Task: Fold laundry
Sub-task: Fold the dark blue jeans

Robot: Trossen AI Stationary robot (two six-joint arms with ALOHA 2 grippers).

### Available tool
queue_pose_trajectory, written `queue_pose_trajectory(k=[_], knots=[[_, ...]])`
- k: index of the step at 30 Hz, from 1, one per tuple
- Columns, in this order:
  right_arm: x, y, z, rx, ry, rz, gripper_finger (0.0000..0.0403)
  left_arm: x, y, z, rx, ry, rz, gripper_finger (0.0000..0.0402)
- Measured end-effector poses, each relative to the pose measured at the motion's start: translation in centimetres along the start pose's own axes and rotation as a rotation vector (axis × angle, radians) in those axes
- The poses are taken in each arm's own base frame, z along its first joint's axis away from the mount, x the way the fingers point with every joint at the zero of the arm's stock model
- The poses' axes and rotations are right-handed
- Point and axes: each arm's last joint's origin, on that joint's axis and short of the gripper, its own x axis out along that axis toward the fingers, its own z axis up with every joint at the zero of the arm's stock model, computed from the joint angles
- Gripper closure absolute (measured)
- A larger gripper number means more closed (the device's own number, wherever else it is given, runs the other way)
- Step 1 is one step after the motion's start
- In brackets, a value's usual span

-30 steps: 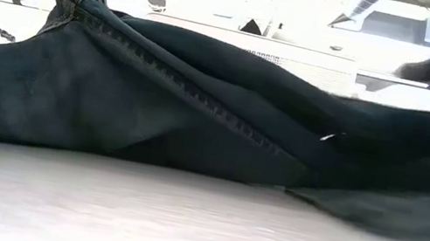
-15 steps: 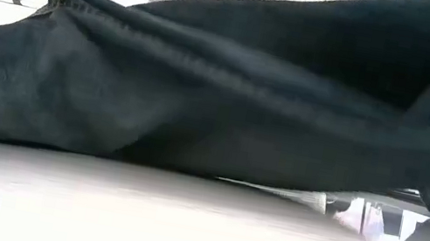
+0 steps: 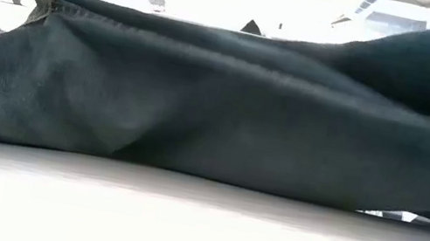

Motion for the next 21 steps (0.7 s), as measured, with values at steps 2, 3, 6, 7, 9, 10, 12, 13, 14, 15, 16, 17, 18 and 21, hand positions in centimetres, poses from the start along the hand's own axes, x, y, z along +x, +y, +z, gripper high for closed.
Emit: queue_pose_trajectory(k=[2, 3, 6, 7, 9, 10, 12, 13, 14, 15, 16, 17, 18, 21], knots=[[0.1, 0.1, 0.6, 0.026, 0.006, 0.003, 0.0328, 0.0, -0.1, 0.1, -0.014, 0.001, -0.031, 0.0401], [0.1, 0.1, 0.7, 0.029, 0.011, 0.002, 0.0322, 0.0, -0.3, 0.2, -0.02, -0.006, -0.049, 0.0401], [0.1, 0.0, 0.3, 0.017, 0.035, -0.008, 0.0303, -0.2, -0.8, 0.3, -0.024, -0.031, -0.084, 0.0401], [0.1, 0.0, 0.1, 0.025, 0.042, -0.01, 0.0295, -0.2, -1.0, 0.3, -0.023, -0.041, -0.097, 0.0401], [0.0, -0.1, -0.5, 0.041, 0.054, -0.019, 0.0278, -0.1, -1.5, 0.1, -0.019, -0.053, -0.119, 0.0401], [0.1, -0.2, -0.9, 0.055, 0.062, -0.023, 0.0268, 0.0, -1.8, -0.2, -0.015, -0.053, -0.121, 0.0401], [0.3, -0.4, -1.6, 0.089, 0.086, -0.046, 0.0249, 0.4, -2.1, -0.7, -0.016, -0.043, -0.121, 0.0401], [0.5, -0.5, -2.0, 0.102, 0.09, -0.055, 0.0239, 0.7, -2.3, -1.1, -0.019, -0.032, -0.118, 0.0401], [0.6, -0.5, -2.4, 0.108, 0.089, -0.059, 0.023, 0.9, -2.4, -1.5, -0.02, -0.02, -0.118, 0.0401], [0.8, -0.6, -2.7, 0.115, 0.083, -0.059, 0.0222, 1.2, -2.5, -1.9, -0.024, -0.007, -0.114, 0.0401], [1.0, -0.6, -2.9, 0.116, 0.059, -0.05, 0.0216, 1.4, -2.6, -2.2, -0.021, 0.008, -0.116, 0.0401], [1.2, -0.4, -3.1, 0.113, 0.022, -0.027, 0.021, 1.6, -2.8, -2.7, -0.019, 0.027, -0.123, 0.0401], [1.4, -0.3, -3.2, 0.11, -0.029, 0.001, 0.0206, 1.8, -2.9, -3.1, -0.02, 0.049, -0.13, 0.0401], [1.8, 0.3, -2.9, 0.077, -0.219, 0.105, 0.02, 2.4, -3.2, -4.2, -0.024, 0.124, -0.164, 0.0401]])
